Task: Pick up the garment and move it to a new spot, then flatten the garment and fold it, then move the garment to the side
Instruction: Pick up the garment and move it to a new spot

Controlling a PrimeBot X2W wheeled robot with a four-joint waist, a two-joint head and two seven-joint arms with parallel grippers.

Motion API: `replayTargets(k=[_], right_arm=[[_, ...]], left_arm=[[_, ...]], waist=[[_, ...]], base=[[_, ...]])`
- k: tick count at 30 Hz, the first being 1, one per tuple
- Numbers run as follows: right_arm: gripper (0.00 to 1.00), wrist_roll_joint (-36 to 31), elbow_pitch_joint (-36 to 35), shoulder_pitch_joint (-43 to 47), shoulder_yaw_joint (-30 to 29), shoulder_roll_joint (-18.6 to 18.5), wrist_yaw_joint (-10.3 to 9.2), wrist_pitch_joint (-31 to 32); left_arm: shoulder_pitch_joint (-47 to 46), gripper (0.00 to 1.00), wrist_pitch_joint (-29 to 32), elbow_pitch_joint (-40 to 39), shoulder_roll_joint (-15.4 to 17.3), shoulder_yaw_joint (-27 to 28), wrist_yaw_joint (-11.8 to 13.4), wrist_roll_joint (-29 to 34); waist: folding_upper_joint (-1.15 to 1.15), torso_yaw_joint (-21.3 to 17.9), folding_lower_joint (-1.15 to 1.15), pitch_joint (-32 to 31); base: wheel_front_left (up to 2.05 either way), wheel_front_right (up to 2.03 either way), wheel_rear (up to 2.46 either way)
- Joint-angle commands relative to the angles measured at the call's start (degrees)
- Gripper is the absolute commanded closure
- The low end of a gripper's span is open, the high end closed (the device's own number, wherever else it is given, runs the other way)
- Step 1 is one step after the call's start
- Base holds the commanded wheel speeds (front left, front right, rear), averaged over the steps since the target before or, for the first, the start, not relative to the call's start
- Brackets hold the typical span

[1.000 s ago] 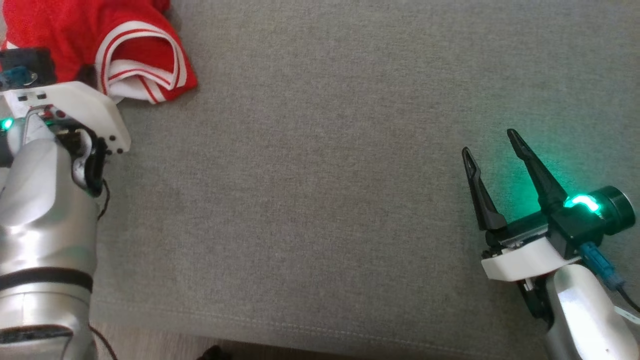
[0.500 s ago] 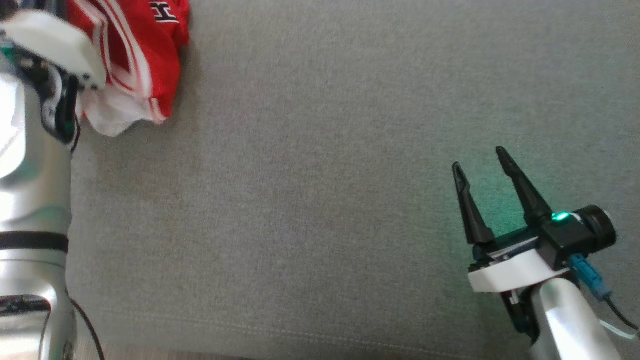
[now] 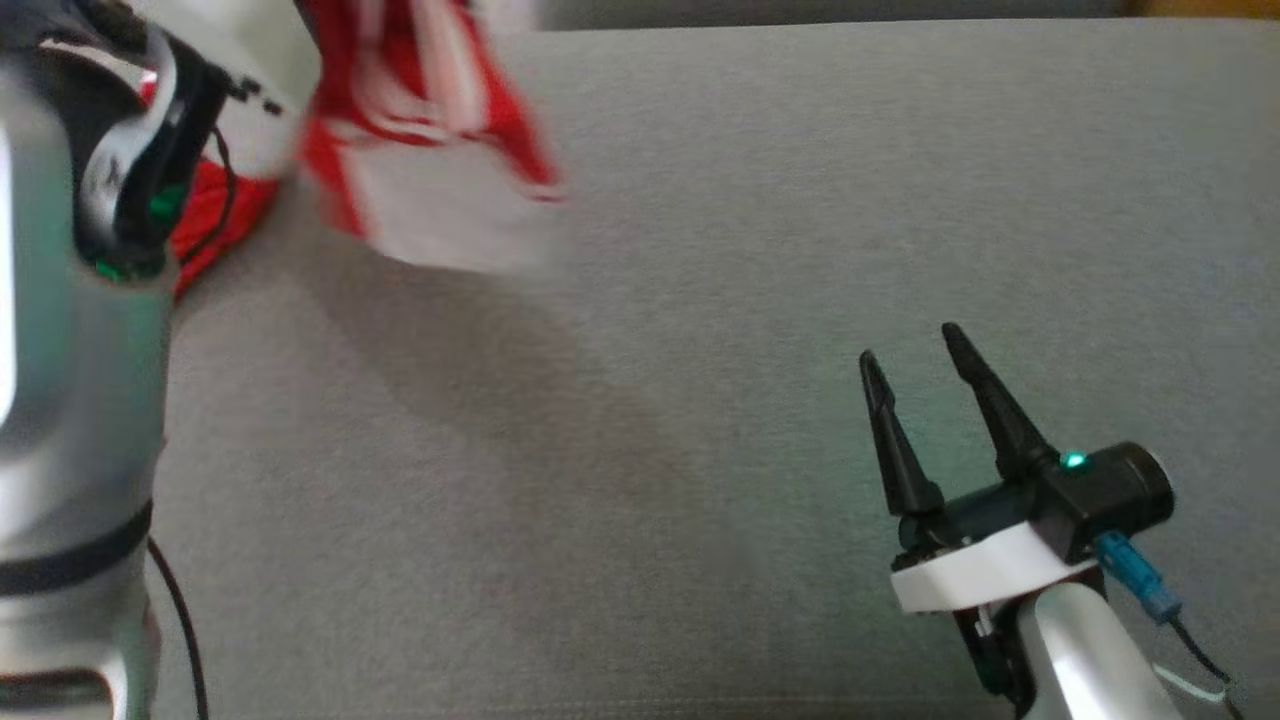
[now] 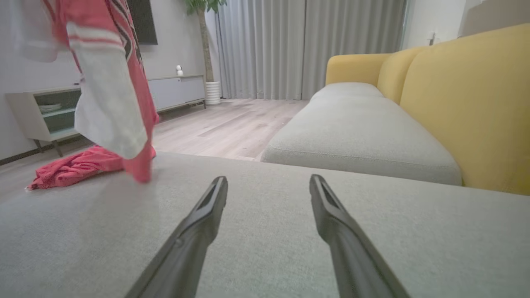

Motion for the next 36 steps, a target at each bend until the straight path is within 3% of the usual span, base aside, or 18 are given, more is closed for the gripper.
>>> replayTargets(k=[1, 7, 13, 18, 23, 24, 28, 29, 31, 36], right_arm=[[0.0, 0.6, -1.7, -0.3, 1.4, 0.7, 0.44, -0.4], [0.0, 1.2, -2.5, -0.6, 1.8, 1.1, 0.44, -0.4], [0.0, 3.1, -3.8, -2.3, 2.6, 1.2, 0.44, -0.4], [0.0, 5.4, -4.4, -3.1, 4.0, 1.2, 0.44, -0.4], [0.0, 6.8, -4.4, -4.0, 5.6, 1.2, 0.44, -0.4], [0.0, 6.8, -4.4, -4.0, 5.6, 1.2, 0.44, -0.4], [0.0, 7.4, -4.4, -4.2, 6.3, 1.2, 0.44, -0.4], [0.0, 7.5, -4.4, -4.2, 6.4, 1.2, 0.44, -0.4], [0.0, 7.5, -4.4, -4.0, 6.1, 1.2, 0.44, -0.4], [0.0, 6.9, -4.7, -2.3, 4.2, 1.2, 0.44, -0.4]], left_arm=[[-1.4, 1.0, 2.8, -6.2, 3.1, 1.4, -0.3, -1.5], [-0.2, 1.0, 10.3, -16.8, 2.1, 0.7, 0.4, -6.3], [2.6, 1.0, 13.9, -16.2, 0.3, -2.7, 1.1, -7.8], [3.5, 1.0, 10.1, -6.8, -0.3, -4.6, 1.4, -5.1], [2.0, 1.0, -1.6, 9.8, -0.7, -4.8, 2.6, -0.3], [2.0, 1.0, -1.6, 9.8, -0.7, -4.8, 2.6, -0.3], [1.5, 1.0, -9.4, 24.2, -0.6, -4.7, 4.3, 2.3], [1.6, 0.79, -10.6, 27.2, -0.6, -4.6, 4.6, 2.4], [1.7, 0.0, -13.0, 31.7, -0.7, -4.2, 5.0, 2.2], [3.4, 0.0, -19.0, 36.4, -1.4, -2.6, 6.5, 1.0]], waist=[[0.0, -3.5, 0.0, -1.4], [0.0, -8.6, 0.0, -0.7], [0.0, -13.6, 0.0, 1.3], [0.0, -17.5, 0.0, 2.8], [0.0, -20.8, 0.0, 3.8], [0.0, -20.8, 0.0, 3.8], [0.0, -22.7, 0.0, 3.8], [0.0, -23.1, 0.0, 3.8], [0.0, -23.3, 0.0, 3.6], [0.0, -21.8, 0.0, 2.3]], base=[[0.0, 0.0, 0.0], [0.0, 0.0, 0.0], [0.0, 0.0, 0.0], [0.0, 0.0, 0.0], [0.0, 0.0, 0.0], [0.0, 0.0, 0.0], [0.0, 0.0, 0.0], [0.0, 0.0, 0.0], [0.0, 0.0, 0.0], [0.0, 0.0, 0.0]])
